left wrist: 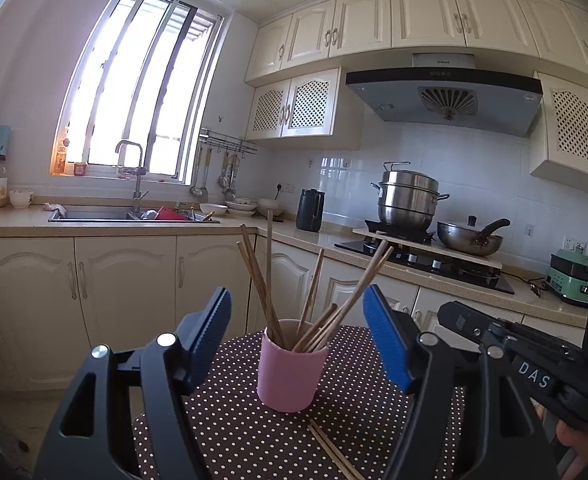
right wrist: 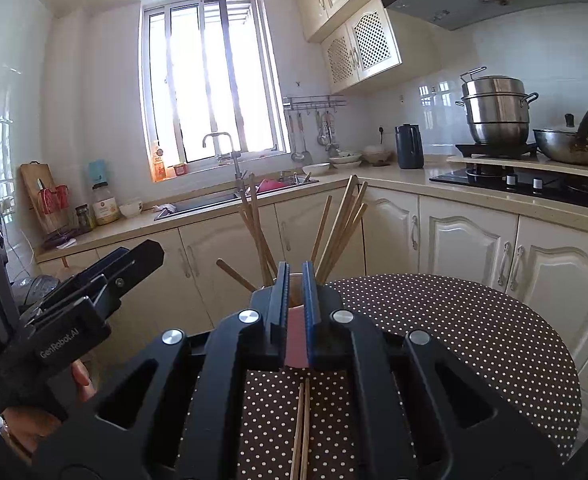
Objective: Organize utensils
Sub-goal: 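Lower both chopsticks into the pink cup and open both tools, then lower both tools to the last chopsticks and pinch one each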
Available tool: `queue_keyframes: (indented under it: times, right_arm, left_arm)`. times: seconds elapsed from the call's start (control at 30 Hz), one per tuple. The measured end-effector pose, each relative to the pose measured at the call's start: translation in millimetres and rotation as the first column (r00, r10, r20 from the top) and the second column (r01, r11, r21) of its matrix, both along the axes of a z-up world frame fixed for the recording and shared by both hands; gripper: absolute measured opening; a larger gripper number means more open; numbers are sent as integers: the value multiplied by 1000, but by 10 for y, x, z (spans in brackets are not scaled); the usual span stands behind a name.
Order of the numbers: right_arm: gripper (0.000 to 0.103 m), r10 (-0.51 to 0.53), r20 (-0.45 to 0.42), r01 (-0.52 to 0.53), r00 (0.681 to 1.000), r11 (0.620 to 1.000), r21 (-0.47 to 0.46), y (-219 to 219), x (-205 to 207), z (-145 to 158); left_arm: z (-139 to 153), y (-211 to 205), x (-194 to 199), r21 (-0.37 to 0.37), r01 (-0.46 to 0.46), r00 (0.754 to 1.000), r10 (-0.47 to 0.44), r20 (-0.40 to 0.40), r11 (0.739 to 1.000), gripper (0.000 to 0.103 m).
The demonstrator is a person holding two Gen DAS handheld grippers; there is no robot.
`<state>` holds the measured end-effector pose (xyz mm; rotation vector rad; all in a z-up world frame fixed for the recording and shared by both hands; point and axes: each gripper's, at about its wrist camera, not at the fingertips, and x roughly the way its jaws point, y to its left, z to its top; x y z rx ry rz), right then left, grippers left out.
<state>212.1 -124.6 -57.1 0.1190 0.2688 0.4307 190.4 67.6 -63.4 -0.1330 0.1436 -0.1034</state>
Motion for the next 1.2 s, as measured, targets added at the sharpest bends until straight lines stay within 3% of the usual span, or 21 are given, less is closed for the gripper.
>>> queue_keyframes:
  times: [0.23, 0.37, 0.53, 0.63, 0.77, 0.9, 1.07, 1.2]
  right_arm:
    - [8, -18, -22, 17, 1000, 1000, -5, -154, -227, -85]
    - [22, -26, -47, 25, 999, 1000, -11, -221, -287, -150]
    - [26, -32, -72, 31, 997, 999, -19, -296, -331, -235]
    - [45, -51, -82, 50, 995, 999, -20, -365, -345, -291]
    - [45, -62, -114, 59, 992, 998, -23, -467, -309, -385]
    - [48, -72, -177, 68, 982, 997, -30, -551, -214, -504]
    - [52, -72, -268, 58, 961, 997, -58, -582, -86, -681]
    - [53, -61, -337, 37, 940, 996, -78, -582, 6, -817]
  left_arm:
    - [-39, -274, -208, 62, 12, 999, -10, -33, 998, 69]
    - [-91, -403, -254, 92, 22, 997, -15, -81, 996, 69]
    - [-199, -554, -236, 112, 44, 986, -25, -167, 993, 69]
    - [-281, -635, -189, 118, 48, 976, -21, -217, 992, 69]
    - [-406, -697, -73, 120, 63, 954, -25, -298, 991, 69]
    - [-581, -747, 119, 133, 76, 908, -14, -419, 988, 69]
    - [-929, -776, 384, 152, 83, 795, 27, -607, 985, 69]
    - [-1159, -763, 529, 144, 70, 723, 49, -689, 987, 69]
